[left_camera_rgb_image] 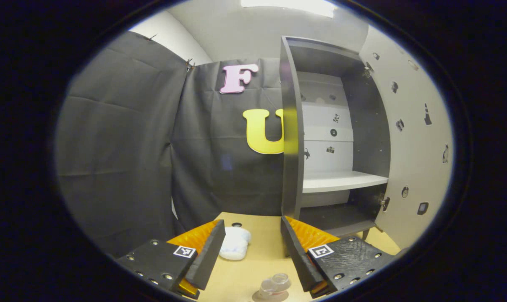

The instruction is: Open the cabinet door with the right hand, grasp the bottle in the cabinet with the left hand and place it on the coaster, then close the cabinet door with the right hand.

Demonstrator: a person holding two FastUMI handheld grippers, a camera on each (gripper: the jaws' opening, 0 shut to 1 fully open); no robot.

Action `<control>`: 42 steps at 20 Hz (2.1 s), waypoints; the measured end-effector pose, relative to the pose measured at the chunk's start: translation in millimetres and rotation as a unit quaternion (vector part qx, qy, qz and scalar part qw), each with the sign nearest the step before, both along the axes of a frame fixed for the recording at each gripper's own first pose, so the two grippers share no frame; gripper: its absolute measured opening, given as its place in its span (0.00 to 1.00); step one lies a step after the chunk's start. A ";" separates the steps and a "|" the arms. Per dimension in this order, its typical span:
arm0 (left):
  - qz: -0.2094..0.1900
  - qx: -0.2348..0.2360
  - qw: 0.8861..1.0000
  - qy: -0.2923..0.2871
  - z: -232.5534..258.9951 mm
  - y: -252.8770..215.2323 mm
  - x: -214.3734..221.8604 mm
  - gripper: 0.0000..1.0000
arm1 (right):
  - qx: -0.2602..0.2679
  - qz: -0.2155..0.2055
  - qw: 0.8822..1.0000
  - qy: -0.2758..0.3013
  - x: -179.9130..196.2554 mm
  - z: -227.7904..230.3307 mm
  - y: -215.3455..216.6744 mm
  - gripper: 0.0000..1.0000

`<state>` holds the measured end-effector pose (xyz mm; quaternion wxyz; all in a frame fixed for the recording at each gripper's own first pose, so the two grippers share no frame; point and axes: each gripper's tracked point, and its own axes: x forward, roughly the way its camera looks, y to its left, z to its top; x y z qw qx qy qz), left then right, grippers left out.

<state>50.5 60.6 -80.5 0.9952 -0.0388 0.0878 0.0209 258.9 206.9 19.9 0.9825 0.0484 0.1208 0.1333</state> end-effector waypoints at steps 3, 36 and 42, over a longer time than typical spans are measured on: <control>0.001 -0.012 1.000 0.002 -5.3 11.5 -1.6 0.80 | 0.002 0.024 1.000 0.002 2.7 2.7 29.4 0.96; 0.060 0.023 0.998 0.009 -16.9 164.8 -77.9 0.80 | -0.017 -0.013 0.999 -0.044 125.1 2.3 192.5 0.89; 0.033 0.026 0.999 0.007 -16.2 153.7 -71.9 0.80 | -0.016 -0.030 0.998 -0.051 132.2 1.2 195.9 0.89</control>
